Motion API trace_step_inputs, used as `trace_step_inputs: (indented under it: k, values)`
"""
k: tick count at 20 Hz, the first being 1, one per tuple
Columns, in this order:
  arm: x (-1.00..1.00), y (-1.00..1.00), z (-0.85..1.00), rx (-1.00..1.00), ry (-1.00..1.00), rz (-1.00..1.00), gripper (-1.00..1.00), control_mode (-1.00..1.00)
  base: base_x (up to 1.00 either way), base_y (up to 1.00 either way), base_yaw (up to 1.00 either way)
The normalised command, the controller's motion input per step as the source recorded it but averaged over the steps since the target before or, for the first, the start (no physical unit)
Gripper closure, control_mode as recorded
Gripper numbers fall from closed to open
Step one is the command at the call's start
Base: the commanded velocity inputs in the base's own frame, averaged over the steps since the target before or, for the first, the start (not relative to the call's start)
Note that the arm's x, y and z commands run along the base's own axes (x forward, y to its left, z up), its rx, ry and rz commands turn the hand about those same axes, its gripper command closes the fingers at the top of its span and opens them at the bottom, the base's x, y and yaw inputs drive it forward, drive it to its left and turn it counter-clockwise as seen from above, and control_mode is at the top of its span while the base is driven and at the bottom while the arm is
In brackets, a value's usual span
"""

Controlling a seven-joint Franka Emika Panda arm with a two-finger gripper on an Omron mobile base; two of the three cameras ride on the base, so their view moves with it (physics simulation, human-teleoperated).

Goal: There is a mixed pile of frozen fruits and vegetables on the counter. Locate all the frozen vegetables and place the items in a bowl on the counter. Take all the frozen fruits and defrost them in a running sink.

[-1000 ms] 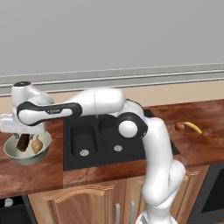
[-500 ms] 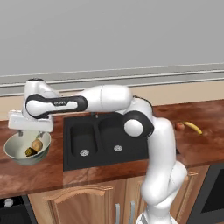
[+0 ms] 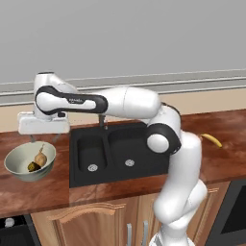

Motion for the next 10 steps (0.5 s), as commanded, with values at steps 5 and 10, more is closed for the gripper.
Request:
trace_step_inputs:
  k: [5,10]
  values:
    - [-0.34,-0.79,0.20,-0.07,-0.03,0.19,-1.00,-1.00,0.00,0.00,0.00]
    - [-0.48,-0.77,0.01,0.00,-0.01,0.17,-1.00,-1.00,0.00,0.00,0.00]
